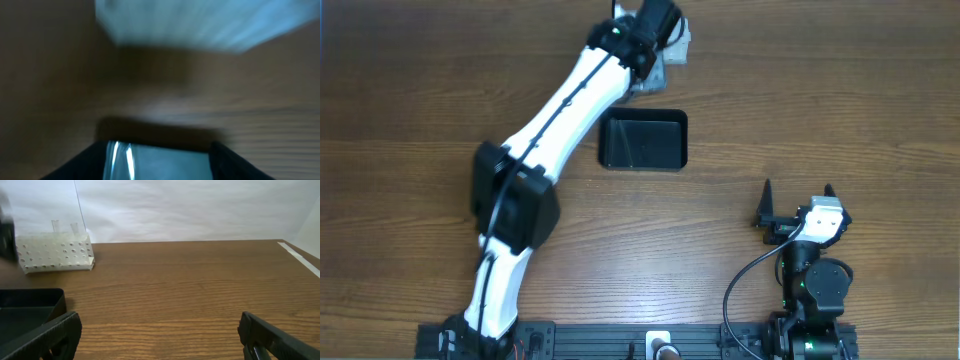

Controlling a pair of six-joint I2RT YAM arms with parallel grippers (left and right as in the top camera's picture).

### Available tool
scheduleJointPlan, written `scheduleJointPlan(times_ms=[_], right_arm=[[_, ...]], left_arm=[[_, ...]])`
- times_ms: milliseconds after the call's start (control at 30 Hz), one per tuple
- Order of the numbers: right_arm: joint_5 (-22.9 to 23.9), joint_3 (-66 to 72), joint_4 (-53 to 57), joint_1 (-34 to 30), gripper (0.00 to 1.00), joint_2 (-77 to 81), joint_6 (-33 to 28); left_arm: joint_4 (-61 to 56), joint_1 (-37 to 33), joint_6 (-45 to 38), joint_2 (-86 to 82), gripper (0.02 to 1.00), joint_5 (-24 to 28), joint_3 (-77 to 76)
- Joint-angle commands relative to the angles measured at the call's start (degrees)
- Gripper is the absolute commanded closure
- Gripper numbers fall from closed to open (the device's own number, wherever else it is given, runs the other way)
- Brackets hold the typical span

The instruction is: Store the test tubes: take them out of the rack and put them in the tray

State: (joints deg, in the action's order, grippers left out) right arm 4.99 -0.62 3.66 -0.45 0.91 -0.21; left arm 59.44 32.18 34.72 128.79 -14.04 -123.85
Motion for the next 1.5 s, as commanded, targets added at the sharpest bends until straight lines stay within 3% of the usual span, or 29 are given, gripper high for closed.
scheduleJointPlan(times_ms=[33, 233, 400, 633, 733, 900, 1100, 1300, 1500], right_arm=[[-0.3, 0.3, 0.2, -0.4, 0.009, -0.5, 0.2], [-0.3, 0.3, 0.2, -0.4, 0.009, -0.5, 0.2], [-0.2, 0.3, 0.2, -0.4, 0.009, -0.5, 0.2], [-0.3, 0.3, 0.2, -0.4, 0.009, -0.5, 0.2], [-0.2, 0.3, 0.2, -0.4, 0.007, -0.5, 0.2], [-0.2, 0.3, 0.2, -0.4, 0.007, -0.5, 0.2], [-0.3, 0.3, 0.2, -0.4, 0.009, -0.5, 0.2], [-0.2, 0.3, 0.2, -0.4, 0.009, -0.5, 0.2], [-0.3, 0.3, 0.2, -0.4, 0.007, -0.5, 0.2]], left_arm=[[-6.0, 1.0, -10.4, -12.0, 0.294, -5.5, -0.4], [-14.1, -0.5, -16.1, -22.0, 0.244, -6.1, 5.3], [-28.7, -3.8, -16.6, -35.6, 0.237, -4.8, 23.8], [-57.9, -15.5, -16.9, -61.5, 0.187, 8.2, 64.3], [-65.2, -19.3, -21.3, -72.3, 0.137, 11.8, 77.9], [-65.7, -22.4, -26.9, -91.6, 0.104, 12.0, 94.5], [-65.7, -25.7, -27.1, -111.0, 0.045, 14.5, 108.1], [-65.2, -28.4, -30.3, -120.6, 0.020, 18.7, 114.8], [-62.8, -28.8, -31.6, -126.0, 0.023, 19.3, 119.4]])
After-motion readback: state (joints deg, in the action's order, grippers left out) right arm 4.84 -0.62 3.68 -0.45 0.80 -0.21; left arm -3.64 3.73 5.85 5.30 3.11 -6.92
